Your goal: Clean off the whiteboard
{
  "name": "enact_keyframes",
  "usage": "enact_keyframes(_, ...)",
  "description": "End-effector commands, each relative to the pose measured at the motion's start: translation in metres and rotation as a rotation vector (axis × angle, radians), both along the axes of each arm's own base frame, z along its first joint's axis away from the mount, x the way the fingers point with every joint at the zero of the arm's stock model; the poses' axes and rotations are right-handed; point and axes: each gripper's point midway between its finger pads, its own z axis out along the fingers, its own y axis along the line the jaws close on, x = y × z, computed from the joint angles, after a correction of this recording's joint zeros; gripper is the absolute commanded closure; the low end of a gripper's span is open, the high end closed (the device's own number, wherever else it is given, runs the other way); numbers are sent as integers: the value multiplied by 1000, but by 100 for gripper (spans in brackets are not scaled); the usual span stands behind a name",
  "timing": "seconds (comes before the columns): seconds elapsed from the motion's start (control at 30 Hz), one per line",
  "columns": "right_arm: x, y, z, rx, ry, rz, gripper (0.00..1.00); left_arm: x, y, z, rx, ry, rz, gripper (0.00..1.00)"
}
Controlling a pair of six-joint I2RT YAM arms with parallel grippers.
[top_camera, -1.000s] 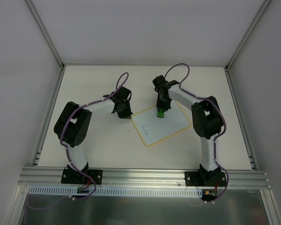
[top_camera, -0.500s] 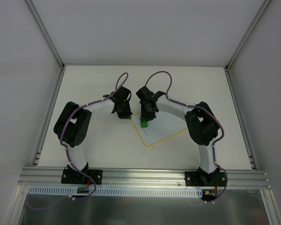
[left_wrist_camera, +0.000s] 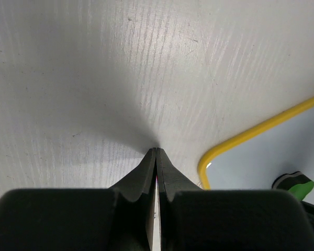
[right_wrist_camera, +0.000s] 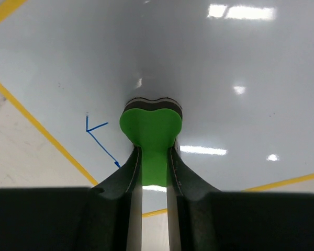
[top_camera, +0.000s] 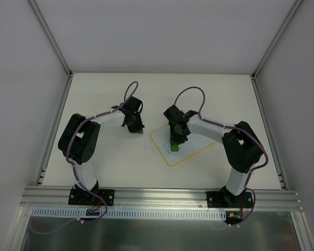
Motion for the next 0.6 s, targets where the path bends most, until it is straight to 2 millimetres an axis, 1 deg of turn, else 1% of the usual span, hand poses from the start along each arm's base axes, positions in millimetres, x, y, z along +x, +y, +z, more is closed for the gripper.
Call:
enact_keyframes(0.0, -13, -58, -12, -217, 61, -38, 100, -5, 6, 9, 10, -7, -2, 100)
enact_keyframes(0.07, -8, -57, -10, -222, 54, -39, 100, -5, 6, 10, 10, -9, -5, 100)
enact_keyframes(0.17, -1, -41, -9, -182, 50, -24, 100, -5, 5, 11, 1, -10, -14, 100)
enact_keyframes(0.2, 3, -34, -6, -165, 41, -17, 100, -6, 3, 13, -6, -14, -21, 100)
enact_keyframes(0.23, 2, -27, -8, -146, 51, 0, 100, -6, 1, 15, -16, -16, -37, 100)
enact_keyframes(0.27, 5, -21, -7, -131, 45, 21, 100, -5, -2, 17, -26, -27, -51, 100)
enact_keyframes(0.37, 11, -11, 0, -105, 27, 69, 100, -3, -6, 26, -41, -58, -87, 100)
enact_keyframes(0.47, 18, -10, 11, -103, -16, 72, 99, -2, -3, 35, -34, -92, -99, 87)
enact_keyframes(0.5, 20, -10, 16, -99, -30, 71, 96, -2, -2, 40, -34, -105, -96, 79)
enact_keyframes(0.53, 22, -10, 18, -101, -40, 67, 85, -2, -2, 42, -35, -112, -97, 75)
enact_keyframes(0.57, 23, -10, 21, -93, -46, 63, 79, -2, -1, 48, -37, -128, -96, 71)
